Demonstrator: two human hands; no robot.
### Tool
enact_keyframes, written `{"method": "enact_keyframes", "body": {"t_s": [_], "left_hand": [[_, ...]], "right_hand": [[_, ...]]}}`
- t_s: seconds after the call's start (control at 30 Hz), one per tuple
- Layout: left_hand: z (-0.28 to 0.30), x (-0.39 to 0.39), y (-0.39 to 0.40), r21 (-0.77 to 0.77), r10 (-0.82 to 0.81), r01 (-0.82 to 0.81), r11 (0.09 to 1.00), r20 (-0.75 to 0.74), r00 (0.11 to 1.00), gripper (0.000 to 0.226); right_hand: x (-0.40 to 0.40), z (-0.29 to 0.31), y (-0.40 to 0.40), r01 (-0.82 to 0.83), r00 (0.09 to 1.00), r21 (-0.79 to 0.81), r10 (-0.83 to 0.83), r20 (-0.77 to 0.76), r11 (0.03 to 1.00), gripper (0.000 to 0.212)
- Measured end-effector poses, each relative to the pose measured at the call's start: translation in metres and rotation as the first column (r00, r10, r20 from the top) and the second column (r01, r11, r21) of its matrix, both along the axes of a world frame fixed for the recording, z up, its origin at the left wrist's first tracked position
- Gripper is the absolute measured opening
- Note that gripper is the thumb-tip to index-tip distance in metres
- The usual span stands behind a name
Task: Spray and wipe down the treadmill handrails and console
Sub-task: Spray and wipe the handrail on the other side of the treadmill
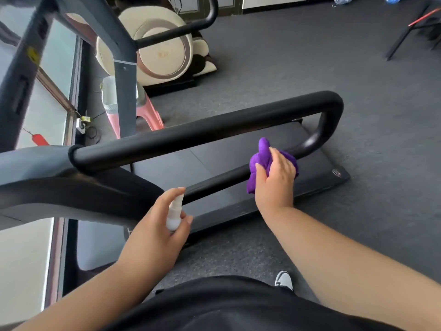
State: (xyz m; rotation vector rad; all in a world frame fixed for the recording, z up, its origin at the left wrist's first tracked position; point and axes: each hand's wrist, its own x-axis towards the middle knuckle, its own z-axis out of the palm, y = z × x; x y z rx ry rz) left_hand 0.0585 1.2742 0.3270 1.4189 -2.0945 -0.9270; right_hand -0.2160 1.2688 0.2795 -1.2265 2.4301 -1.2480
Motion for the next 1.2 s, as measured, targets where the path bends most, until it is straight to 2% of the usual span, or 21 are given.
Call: {"method": "enact_keyframes", "body": {"t_s": [0.1, 0.2, 0.27, 0.37, 0.5, 0.57, 0.67, 0.73, 0.83, 0.9, 0.97, 1.03, 1.1, 1.2], "left_hand": [[-0.004, 0.005, 0.003, -0.030, -0.031, 0.031, 0.999, -0.006, 0.999, 0.049], [-0.006, 0.007, 0.005, -0.111, -0.120, 0.118, 0.987, -0.014, 0.993, 0.052], [-0.004, 0.007, 0.006, -0.161, -0.164, 0.157, 0.974, -0.026, 0.986, 0.051], [-0.005, 0.012, 0.003, -0.189, -0.161, 0.149, 0.971, -0.049, 0.986, 0.052], [-0.009, 0.018, 0.000, -0.148, -0.097, 0.087, 0.985, -0.063, 0.993, 0.052], [-0.011, 0.020, 0.000, -0.126, -0.086, 0.079, 0.989, -0.050, 0.995, 0.053], [-0.015, 0.021, 0.004, -0.130, -0.114, 0.109, 0.985, -0.032, 0.993, 0.053], [-0.017, 0.021, 0.005, -0.141, -0.115, 0.112, 0.984, -0.013, 0.993, 0.052], [-0.019, 0.019, 0.006, -0.147, -0.084, 0.082, 0.986, -0.011, 0.996, 0.053], [-0.018, 0.016, 0.008, -0.157, -0.060, 0.058, 0.986, -0.011, 0.998, 0.054], [-0.016, 0.012, 0.010, -0.167, -0.044, 0.041, 0.985, -0.017, 0.999, 0.054], [-0.013, 0.006, 0.012, -0.161, -0.043, 0.038, 0.986, -0.025, 0.999, 0.051], [-0.009, -0.004, 0.012, -0.153, -0.045, 0.039, 0.987, -0.035, 0.998, 0.046], [-0.002, -0.029, 0.016, -0.151, -0.005, -0.006, 0.989, -0.072, 0.997, 0.050]], "right_hand": [[0.047, -0.008, 0.005, -0.214, 0.977, 0.071, 0.214, -0.002, 0.974, 0.057], [0.093, -0.014, 0.005, -0.510, 0.859, 0.144, 0.511, 0.030, 0.848, 0.058], [0.105, -0.008, 0.001, -0.620, 0.785, 0.134, 0.612, 0.097, 0.773, 0.053], [0.094, 0.012, -0.001, -0.584, 0.783, 0.006, 0.562, 0.267, 0.812, 0.045], [0.063, 0.028, -0.002, -0.256, 0.928, -0.117, 0.278, 0.249, 0.959, 0.040], [0.053, 0.029, -0.011, -0.192, 0.963, -0.067, 0.201, 0.182, 0.979, 0.036], [0.064, 0.022, -0.021, -0.241, 0.966, 0.171, 0.253, -0.050, 0.955, 0.033], [0.081, 0.020, -0.026, -0.269, 0.942, 0.232, 0.305, -0.139, 0.935, 0.030], [0.103, 0.019, -0.034, -0.379, 0.884, 0.293, 0.437, -0.166, 0.878, 0.020], [0.117, 0.019, -0.034, -0.501, 0.823, 0.325, 0.558, -0.108, 0.802, 0.022], [0.123, 0.020, -0.029, -0.625, 0.744, 0.333, 0.668, -0.018, 0.706, 0.034], [0.114, 0.022, -0.020, -0.711, 0.667, 0.338, 0.743, 0.049, 0.616, 0.044], [0.093, 0.026, -0.011, -0.774, 0.598, 0.328, 0.796, 0.096, 0.541, 0.044], [0.057, 0.033, 0.005, -0.826, 0.555, 0.227, 0.816, 0.164, 0.516, 0.040]]}}
